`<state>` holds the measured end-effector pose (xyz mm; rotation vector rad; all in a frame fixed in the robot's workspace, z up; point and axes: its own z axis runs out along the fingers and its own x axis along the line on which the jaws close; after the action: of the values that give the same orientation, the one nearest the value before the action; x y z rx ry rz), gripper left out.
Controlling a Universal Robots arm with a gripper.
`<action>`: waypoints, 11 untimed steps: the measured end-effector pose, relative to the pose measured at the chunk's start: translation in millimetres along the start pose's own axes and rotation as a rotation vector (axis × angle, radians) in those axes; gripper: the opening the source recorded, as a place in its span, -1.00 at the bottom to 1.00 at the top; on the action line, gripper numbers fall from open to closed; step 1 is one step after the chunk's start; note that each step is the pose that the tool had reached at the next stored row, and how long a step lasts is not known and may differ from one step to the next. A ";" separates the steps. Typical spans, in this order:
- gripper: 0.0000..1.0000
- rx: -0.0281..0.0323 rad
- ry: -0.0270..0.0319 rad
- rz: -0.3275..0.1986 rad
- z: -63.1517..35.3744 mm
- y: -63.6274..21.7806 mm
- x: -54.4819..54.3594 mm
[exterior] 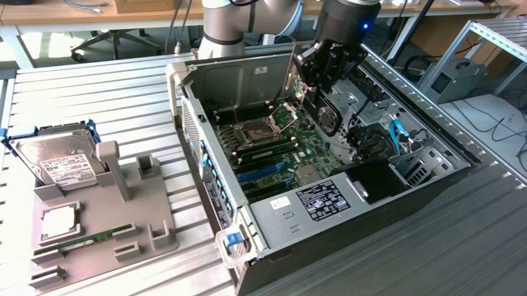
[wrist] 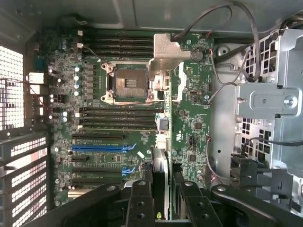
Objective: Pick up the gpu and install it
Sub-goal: 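Pick up the gpu and move the gpu toward the slot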
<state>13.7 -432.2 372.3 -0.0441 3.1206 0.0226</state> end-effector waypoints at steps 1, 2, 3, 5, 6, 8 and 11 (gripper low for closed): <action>-0.47 0.0000 0.0001 0.000 1.0 0.0 0.0; -0.47 0.0000 0.0003 0.000 2.2 0.0 0.0; -0.47 0.0000 0.0004 0.000 3.1 0.0 0.0; -0.47 0.0000 0.0007 0.000 5.2 -0.1 -0.1; -0.47 0.0000 0.0008 0.000 6.1 -0.1 -0.1; -0.47 0.0000 0.0009 0.000 7.6 -0.1 -0.1; -0.47 0.0000 0.0009 0.000 9.7 -0.1 -0.1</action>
<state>14.0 -432.2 362.6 -0.0441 3.1215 0.0227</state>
